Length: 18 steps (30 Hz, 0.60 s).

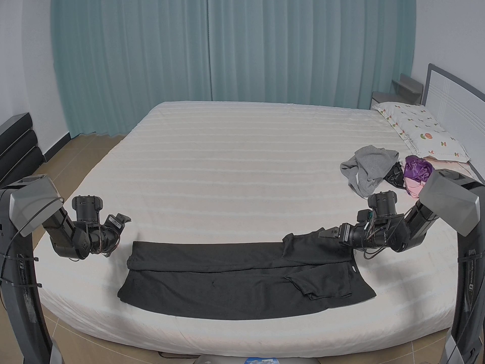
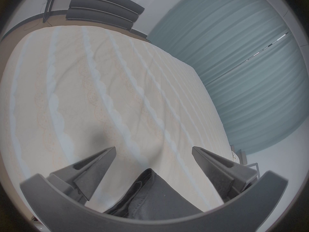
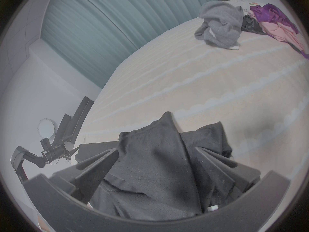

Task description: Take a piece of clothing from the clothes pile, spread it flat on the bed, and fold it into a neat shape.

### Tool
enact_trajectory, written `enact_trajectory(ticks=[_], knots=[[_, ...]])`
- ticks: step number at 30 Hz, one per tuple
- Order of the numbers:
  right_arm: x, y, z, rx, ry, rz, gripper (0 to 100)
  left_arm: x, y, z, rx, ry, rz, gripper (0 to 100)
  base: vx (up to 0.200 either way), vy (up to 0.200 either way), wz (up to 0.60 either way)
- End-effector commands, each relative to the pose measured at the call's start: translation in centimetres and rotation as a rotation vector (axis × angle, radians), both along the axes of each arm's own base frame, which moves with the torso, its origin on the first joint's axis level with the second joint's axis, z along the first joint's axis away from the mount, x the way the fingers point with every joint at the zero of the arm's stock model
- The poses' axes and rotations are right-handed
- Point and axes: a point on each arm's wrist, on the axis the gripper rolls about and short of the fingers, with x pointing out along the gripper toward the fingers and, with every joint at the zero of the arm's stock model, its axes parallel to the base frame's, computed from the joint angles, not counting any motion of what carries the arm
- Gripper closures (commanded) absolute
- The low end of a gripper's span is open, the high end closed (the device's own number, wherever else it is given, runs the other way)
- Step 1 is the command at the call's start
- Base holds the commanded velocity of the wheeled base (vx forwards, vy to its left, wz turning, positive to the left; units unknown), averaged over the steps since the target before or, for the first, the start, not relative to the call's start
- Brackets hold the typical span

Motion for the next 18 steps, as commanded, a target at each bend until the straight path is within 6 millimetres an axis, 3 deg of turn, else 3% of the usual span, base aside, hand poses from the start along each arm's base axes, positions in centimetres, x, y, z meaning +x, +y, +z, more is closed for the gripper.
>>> enact_trajectory(ticks=[1,5,6,13,18], knots=[[0.3,0.2,-1.6,-0.005,0.027,0.007,0,0.0,0.0,0.1,0.001,-0.001,0.0,0,0.0,0.0,0.0],[0.5,0.3,-2.0,-0.006,0.028,0.007,0,-0.2,-0.1,-0.1,0.0,0.003,-0.002,0,0.0,0.0,0.0],[0.5,0.3,-2.0,-0.007,0.029,0.008,100,-0.2,-0.1,-0.1,0.0,0.003,-0.002,0,0.0,0.0,0.0],[-0.6,-0.7,-2.3,-0.041,0.062,0.025,100,-0.3,-0.1,-0.1,0.002,0.005,-0.001,0,0.0,0.0,0.0],[-1.0,-1.3,-1.4,-0.039,0.05,0.021,100,-0.3,-0.1,-0.2,0.002,0.006,-0.001,0,0.0,0.0,0.0]])
